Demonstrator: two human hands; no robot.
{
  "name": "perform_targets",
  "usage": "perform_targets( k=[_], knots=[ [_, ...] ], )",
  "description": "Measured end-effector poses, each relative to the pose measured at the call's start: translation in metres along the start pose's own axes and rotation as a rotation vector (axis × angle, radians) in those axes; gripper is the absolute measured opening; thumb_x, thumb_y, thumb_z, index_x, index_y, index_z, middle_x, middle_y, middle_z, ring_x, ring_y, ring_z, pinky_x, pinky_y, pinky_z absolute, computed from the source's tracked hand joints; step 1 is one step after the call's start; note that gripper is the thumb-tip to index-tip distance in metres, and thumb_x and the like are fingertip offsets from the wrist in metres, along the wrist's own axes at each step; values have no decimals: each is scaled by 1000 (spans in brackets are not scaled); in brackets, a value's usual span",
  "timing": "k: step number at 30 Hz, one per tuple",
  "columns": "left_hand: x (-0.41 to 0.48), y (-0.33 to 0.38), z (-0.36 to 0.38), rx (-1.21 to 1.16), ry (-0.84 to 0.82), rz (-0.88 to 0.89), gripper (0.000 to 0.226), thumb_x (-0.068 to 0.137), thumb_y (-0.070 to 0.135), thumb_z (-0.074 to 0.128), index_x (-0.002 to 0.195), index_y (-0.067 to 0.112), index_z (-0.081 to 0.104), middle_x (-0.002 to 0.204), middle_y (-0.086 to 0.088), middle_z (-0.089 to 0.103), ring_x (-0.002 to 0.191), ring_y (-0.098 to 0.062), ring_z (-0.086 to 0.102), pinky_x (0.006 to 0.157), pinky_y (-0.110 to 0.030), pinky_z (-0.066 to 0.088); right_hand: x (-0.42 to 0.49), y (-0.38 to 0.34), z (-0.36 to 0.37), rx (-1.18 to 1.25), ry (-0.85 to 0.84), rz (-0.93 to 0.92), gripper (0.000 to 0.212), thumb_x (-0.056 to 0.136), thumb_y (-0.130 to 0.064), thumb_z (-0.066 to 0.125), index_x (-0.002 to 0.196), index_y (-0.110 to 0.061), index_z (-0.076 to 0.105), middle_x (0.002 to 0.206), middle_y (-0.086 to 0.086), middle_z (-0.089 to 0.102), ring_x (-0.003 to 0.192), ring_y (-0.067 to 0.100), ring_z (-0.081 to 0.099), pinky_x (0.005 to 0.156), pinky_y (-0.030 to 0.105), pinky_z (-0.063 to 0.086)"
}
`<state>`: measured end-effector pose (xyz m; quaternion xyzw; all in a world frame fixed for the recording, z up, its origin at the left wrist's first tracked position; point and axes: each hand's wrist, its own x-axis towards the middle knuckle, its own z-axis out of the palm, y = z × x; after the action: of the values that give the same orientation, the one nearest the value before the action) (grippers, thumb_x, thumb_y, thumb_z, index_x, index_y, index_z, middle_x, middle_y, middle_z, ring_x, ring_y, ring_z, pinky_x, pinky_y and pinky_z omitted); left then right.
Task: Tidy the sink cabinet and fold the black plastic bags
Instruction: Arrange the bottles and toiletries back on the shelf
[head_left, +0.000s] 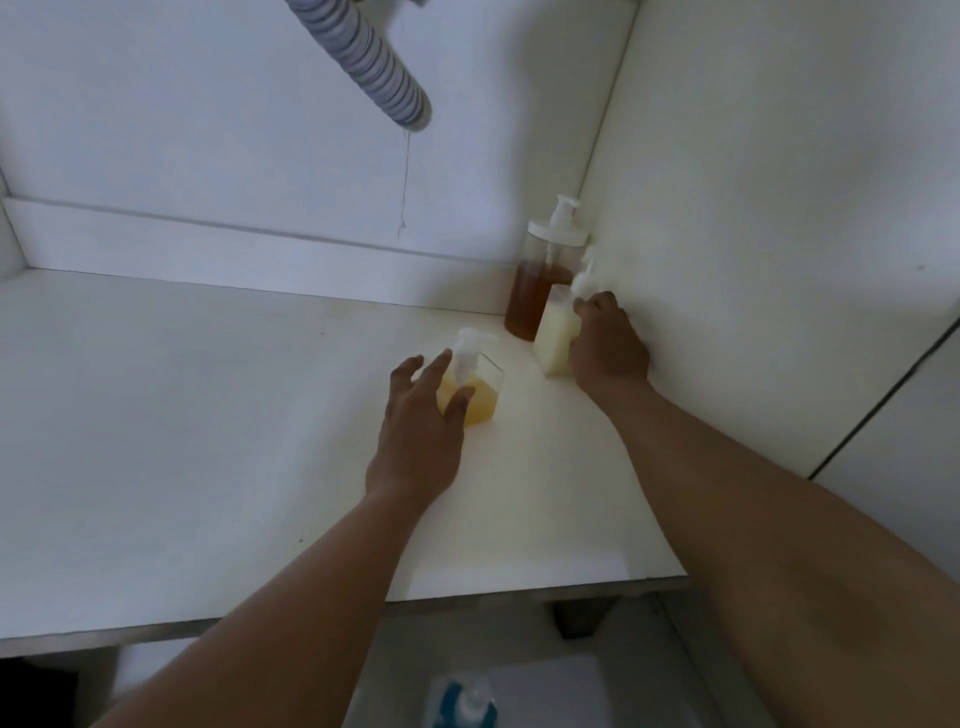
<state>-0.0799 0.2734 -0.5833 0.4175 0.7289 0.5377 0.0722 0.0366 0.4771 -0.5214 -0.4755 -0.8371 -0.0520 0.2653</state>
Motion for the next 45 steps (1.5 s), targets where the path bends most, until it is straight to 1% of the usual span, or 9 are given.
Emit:
perform_targets(
  k=[5,10,14,16,19,25,34,40,45],
  knots=[
    [1,2,1,-46,32,-84,63,99,40,59,154,23,32,153,-1,39,138,-23,39,105,-40,38,14,-8,-2,-95,-180,24,67,91,-10,52,153,-22,29,146,2,32,123,30,49,89,42,46],
    [2,3,-1,-83,38,-167,55,95,43,65,141,21,44,139,-2,52,130,-23,45,90,-38,41,22,-13,-14,-96,-316,11,76,88,-15,56,155,-24,21,148,4,29,129,32,47,98,45,46],
    [0,4,-3,-84,45,-133,51,93,42,67,135,16,53,132,-1,51,119,-22,53,88,-34,44,1,-25,-35,238,-327,-24,80,87,-16,67,155,-25,26,139,8,47,120,28,54,89,36,51],
    [1,4,-4,-74,37,-115,51,93,42,68,135,15,56,125,-1,57,113,-20,56,91,-37,50,-18,-37,-45,490,-451,-73,76,85,-17,75,150,-23,38,134,3,54,102,26,63,74,32,55],
    [1,5,-3,-19,2,-64,49,92,37,71,133,14,60,124,-2,63,109,-17,60,94,-39,54,-44,-48,-48,555,-626,-175,88,77,-18,83,151,-24,35,139,-6,47,102,25,64,79,33,56],
    [-1,4,-3,64,-79,-47,43,92,31,67,135,34,60,126,7,67,112,-13,65,96,-45,55,-63,-63,-32,564,-331,-70,95,61,-36,92,139,-16,43,123,-2,53,109,12,53,84,26,45],
    [-1,4,-2,115,-79,-102,32,95,32,64,126,37,62,115,20,65,103,-3,61,94,-31,48,-61,-23,-30,378,-128,194,82,68,-29,82,137,-12,40,128,10,46,113,31,55,83,30,41],
    [-5,11,-1,307,-70,-21,31,93,45,63,118,28,70,123,7,68,112,-17,62,102,-33,42,-66,-5,-29,254,-34,151,72,79,-30,77,134,-18,32,125,11,45,102,39,59,75,40,48],
    [-4,10,1,418,-128,-10,35,93,51,60,116,27,71,125,4,68,116,-17,60,115,-42,33,-70,-6,-29,-122,67,-53,37,90,-28,67,121,-14,51,119,9,48,105,30,53,69,40,54]
  ],
)
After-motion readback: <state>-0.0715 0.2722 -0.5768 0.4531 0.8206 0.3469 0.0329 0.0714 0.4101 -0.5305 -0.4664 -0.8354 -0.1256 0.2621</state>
